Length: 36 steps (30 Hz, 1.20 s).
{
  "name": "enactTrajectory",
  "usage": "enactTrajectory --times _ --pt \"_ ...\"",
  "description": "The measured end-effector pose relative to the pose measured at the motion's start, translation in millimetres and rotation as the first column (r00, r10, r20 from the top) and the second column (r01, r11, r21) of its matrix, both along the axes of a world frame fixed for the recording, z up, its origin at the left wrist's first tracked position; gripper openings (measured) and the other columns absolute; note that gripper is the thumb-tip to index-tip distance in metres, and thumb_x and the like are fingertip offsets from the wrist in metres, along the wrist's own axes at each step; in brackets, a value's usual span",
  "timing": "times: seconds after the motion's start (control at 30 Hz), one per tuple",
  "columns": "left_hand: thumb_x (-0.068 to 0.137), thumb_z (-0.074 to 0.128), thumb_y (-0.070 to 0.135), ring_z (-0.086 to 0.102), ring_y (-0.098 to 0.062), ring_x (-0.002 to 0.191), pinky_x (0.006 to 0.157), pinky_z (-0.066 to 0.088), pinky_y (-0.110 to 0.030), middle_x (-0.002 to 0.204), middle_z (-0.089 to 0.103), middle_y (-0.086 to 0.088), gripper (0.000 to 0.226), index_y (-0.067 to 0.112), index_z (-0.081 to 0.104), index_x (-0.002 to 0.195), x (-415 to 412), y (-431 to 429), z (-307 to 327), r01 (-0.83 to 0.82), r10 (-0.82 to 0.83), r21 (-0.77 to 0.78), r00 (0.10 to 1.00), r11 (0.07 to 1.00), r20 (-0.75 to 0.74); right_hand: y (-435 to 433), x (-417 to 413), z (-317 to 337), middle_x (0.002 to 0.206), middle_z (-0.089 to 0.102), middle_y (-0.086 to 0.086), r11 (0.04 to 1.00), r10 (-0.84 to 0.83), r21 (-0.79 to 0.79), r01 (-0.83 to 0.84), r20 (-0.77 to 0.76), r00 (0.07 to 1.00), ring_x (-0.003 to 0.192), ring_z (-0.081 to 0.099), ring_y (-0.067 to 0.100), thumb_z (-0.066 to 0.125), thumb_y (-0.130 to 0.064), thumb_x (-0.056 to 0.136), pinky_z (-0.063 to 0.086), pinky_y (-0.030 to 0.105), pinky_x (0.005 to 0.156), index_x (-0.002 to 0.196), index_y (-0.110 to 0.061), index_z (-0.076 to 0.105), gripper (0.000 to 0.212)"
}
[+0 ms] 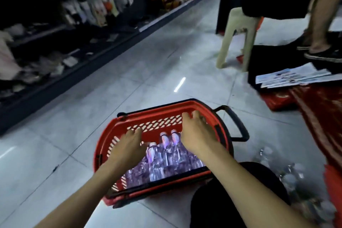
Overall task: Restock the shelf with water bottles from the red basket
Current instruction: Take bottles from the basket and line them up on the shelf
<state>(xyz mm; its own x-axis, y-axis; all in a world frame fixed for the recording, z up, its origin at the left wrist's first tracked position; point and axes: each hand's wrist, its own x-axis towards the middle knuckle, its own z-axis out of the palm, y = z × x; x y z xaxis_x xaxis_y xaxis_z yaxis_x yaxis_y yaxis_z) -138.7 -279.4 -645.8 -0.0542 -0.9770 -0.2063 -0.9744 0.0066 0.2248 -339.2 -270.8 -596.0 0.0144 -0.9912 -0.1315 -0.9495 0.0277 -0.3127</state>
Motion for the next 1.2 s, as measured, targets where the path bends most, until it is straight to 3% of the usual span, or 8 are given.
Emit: enactTrajectory --times 0.33,0.4,0.53,0.6,0.7,0.97,1.1,1.2 --pt "0.082 0.054 0.017 0.067 -0.029 0.093 0.076 0.046 -0.025 0.102 0.071 -0.015 0.037 0.005 0.065 0.116 28 -10 -129 -0.142 0.223 0.290 0.937 0.946 -0.268 -55 53 -118 0.154 0.020 0.021 0.893 -0.037 0.449 -0.030 0.140 0.989 0.132 0.041 0.041 0.052 -0.014 0.093 0.045 0.042 0.103 0.145 -0.008 0.032 0.056" --pt "0.087 0.058 0.015 0.068 -0.029 0.095 0.080 0.049 -0.028 0.109 0.071 -0.014 0.041 0.006 0.061 0.126 15 -18 -142 -0.151 0.251 0.311 0.915 0.938 -0.315 -64 45 -130 0.154 0.023 0.020 0.878 -0.085 0.478 0.005 0.146 0.986 0.127 0.047 0.037 0.052 -0.015 0.094 0.047 0.036 0.098 0.143 -0.007 0.036 0.052" --pt "0.095 0.053 0.009 0.064 -0.018 0.068 0.053 0.048 -0.020 0.104 0.070 -0.012 0.042 0.006 0.051 0.136 -15 -31 -154 -0.154 0.270 0.300 0.878 0.941 -0.396 -70 30 -156 0.148 0.037 0.020 0.830 -0.190 0.550 0.090 0.128 0.973 0.120 0.054 0.032 0.054 -0.013 0.093 0.048 0.034 0.092 0.148 -0.006 0.028 0.061" --pt "0.094 0.055 0.010 0.064 -0.018 0.081 0.062 0.046 -0.017 0.118 0.066 -0.015 0.046 0.005 0.048 0.139 -28 -37 -158 -0.141 0.243 0.274 0.891 0.951 -0.384 -71 27 -167 0.139 0.046 0.020 0.810 -0.248 0.570 0.138 0.119 0.961 0.120 0.054 0.035 0.055 -0.014 0.091 0.048 0.039 0.097 0.144 -0.008 0.035 0.056" --pt "0.091 0.054 0.006 0.055 -0.014 0.072 0.053 0.039 -0.011 0.101 0.064 -0.009 0.041 0.001 0.050 0.131 -42 -45 -165 -0.160 0.252 0.262 0.893 0.952 -0.373 -73 28 -180 0.131 0.052 0.016 0.806 -0.312 0.555 0.208 0.100 0.945 0.115 0.057 0.033 0.057 -0.013 0.091 0.049 0.039 0.097 0.142 -0.008 0.036 0.056" --pt "0.094 0.050 0.009 0.065 -0.029 0.086 0.068 0.053 -0.036 0.097 0.065 -0.016 0.016 0.001 0.056 0.106 -59 -64 -179 -0.179 0.276 0.328 0.920 0.928 -0.278 -78 26 -210 0.135 0.051 0.016 0.753 -0.483 0.573 0.325 0.146 0.863 0.116 0.057 0.029 0.057 -0.022 0.096 0.039 0.024 0.075 0.144 -0.006 0.031 0.057" --pt "0.090 0.064 0.023 0.061 -0.023 0.072 0.065 0.052 -0.033 0.085 0.068 -0.010 0.016 0.009 0.064 0.082 -64 -76 -187 -0.204 0.383 0.488 0.873 0.849 -0.301 -83 18 -213 0.131 0.054 0.015 0.719 -0.522 0.619 0.317 0.179 0.834 0.114 0.059 0.031 0.071 -0.031 0.084 0.050 0.030 0.087 0.137 -0.013 0.044 0.062" --pt "0.080 0.078 0.032 0.053 -0.019 0.064 0.060 0.049 -0.032 0.077 0.061 -0.007 0.033 0.004 0.064 0.091 -70 -82 -190 -0.214 0.454 0.584 0.838 0.783 -0.302 -88 6 -221 0.130 0.056 0.014 0.679 -0.558 0.659 0.323 0.177 0.811 0.113 0.058 0.033 0.070 -0.024 0.072 0.053 0.035 0.091 0.132 -0.019 0.049 0.063"
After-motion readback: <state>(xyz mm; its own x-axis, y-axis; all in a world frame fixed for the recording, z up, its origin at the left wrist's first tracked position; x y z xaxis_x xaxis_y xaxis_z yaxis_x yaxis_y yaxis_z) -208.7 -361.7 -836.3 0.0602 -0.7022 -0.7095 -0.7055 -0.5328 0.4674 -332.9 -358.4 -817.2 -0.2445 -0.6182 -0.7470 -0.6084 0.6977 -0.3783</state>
